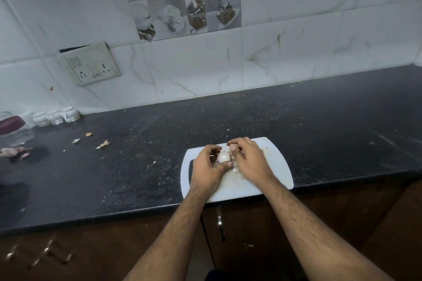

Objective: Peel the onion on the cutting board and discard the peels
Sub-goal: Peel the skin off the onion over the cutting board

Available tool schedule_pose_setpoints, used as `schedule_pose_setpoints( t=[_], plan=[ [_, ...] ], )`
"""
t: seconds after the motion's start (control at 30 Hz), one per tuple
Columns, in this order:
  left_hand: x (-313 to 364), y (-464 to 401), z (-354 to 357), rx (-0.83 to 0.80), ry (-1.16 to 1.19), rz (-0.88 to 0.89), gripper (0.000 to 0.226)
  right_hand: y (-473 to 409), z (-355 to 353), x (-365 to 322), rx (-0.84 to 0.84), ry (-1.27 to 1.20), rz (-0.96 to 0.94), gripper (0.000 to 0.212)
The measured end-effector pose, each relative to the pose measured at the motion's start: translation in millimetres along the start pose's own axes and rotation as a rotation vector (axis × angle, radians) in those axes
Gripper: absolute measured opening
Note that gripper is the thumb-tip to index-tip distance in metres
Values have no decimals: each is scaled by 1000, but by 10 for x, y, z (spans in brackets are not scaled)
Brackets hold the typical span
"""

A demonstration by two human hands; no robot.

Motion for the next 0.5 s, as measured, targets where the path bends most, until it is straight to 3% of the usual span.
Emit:
schedule_pose_setpoints(
  t=[0.23, 0.3, 0.4, 0.5],
  plan=[
    [51, 16, 0, 20, -67, 22, 31, 49, 30, -62, -91, -87, -25, 11],
    [56, 10, 8, 17, -97, 38, 27, 59, 35, -79, -96, -15, -41, 3],
    [46, 1, 16, 14, -93, 52, 34, 56, 55, -98, -84, 108, -2, 16],
    [35, 17, 18, 7, -80, 74, 35, 41, 65, -94, -105, 189, 46, 10]
  ],
)
Point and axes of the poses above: each hand's wrist, its own y-axis away from the middle knuckle, its own z-axis out of the palm, x = y × z, the point moved 3 cm from there along -y, towards the middle knuckle, and after that the axes turned 5 degrees about -y, right-handed, at the moved point
